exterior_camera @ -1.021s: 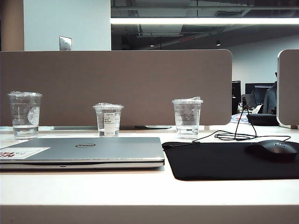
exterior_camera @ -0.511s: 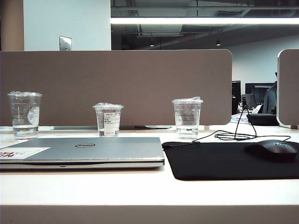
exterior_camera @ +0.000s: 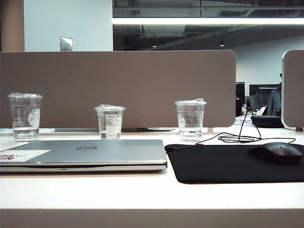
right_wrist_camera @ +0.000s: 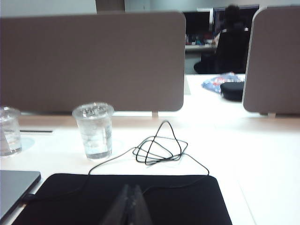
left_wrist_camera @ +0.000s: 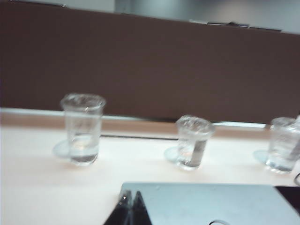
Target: Pick up the coffee cup on the right and place it on the right side of the laptop.
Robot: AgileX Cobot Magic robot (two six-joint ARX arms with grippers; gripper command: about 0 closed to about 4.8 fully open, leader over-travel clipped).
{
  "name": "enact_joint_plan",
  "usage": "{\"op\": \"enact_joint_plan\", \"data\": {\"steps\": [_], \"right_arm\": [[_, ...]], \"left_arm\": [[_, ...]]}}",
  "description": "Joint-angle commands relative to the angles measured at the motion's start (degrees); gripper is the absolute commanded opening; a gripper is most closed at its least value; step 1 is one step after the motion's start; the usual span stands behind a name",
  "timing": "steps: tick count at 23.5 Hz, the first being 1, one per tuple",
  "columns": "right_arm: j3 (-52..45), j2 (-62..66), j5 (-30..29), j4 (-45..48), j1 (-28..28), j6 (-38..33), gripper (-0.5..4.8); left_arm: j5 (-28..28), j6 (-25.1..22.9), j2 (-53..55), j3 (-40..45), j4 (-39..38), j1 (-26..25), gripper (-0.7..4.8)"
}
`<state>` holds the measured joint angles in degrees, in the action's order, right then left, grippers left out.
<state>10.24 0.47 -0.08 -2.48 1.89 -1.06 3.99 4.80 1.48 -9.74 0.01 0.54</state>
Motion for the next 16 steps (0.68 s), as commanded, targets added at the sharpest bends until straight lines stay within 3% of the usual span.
{"op": "enact_joint_plan", "data": {"steps": [1, 7, 16], "right_arm": [[1.4, 0.9, -0.1, 0.9, 0.1, 0.0, -0.05], [4.0, 5.2, -2.7, 1.1, 0.1, 0.0, -0.05], [6.5, 14.9, -7.7, 6.1, 0.1, 0.0, -0.05]], "left_arm": [[2.5, 0.2, 3.1, -2.6, 0.3, 0.0, -0.05], [5.4, 0.1, 11.5, -7.8, 0.3, 0.0, -0.05], [17.7, 0.1, 25.9, -16.0, 0.5, 0.1, -0.05]]}}
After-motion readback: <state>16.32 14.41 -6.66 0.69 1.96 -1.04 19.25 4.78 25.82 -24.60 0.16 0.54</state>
